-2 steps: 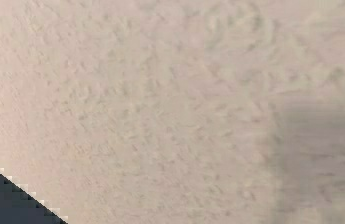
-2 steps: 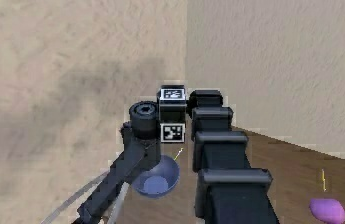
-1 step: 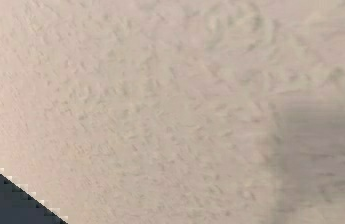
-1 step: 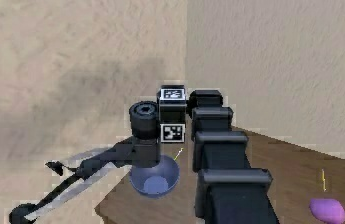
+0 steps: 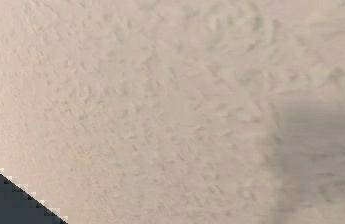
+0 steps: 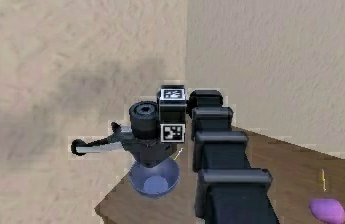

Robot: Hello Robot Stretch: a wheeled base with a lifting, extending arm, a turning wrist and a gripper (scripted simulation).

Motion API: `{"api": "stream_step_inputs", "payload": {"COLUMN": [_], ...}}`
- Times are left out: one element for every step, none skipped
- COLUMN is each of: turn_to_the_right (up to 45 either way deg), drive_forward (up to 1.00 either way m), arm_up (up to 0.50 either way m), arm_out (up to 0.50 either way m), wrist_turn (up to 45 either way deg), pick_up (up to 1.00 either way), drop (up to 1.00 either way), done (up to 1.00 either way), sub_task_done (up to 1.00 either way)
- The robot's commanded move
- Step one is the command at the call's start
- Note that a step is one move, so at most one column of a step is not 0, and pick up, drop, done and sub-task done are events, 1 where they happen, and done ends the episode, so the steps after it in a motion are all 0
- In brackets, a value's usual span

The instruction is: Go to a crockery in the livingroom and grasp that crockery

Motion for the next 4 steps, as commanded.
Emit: {"api": "stream_step_inputs", "payload": {"turn_to_the_right": [0.0,0.0,0.0,0.0], "drive_forward": [0.00,0.00,0.00,0.00], "arm_up": [0.00,-0.26,0.00,0.10], "arm_out": [0.00,0.00,0.00,0.00], "wrist_turn": [33.0,0.0,0.0,0.0], "pick_up": [0.00,0.00,1.00,0.00], "drop": [0.00,0.00,0.00,0.00], "done": [0.00,0.00,0.00,0.00], "sub_task_done": [0.00,0.00,0.00,0.00]}}
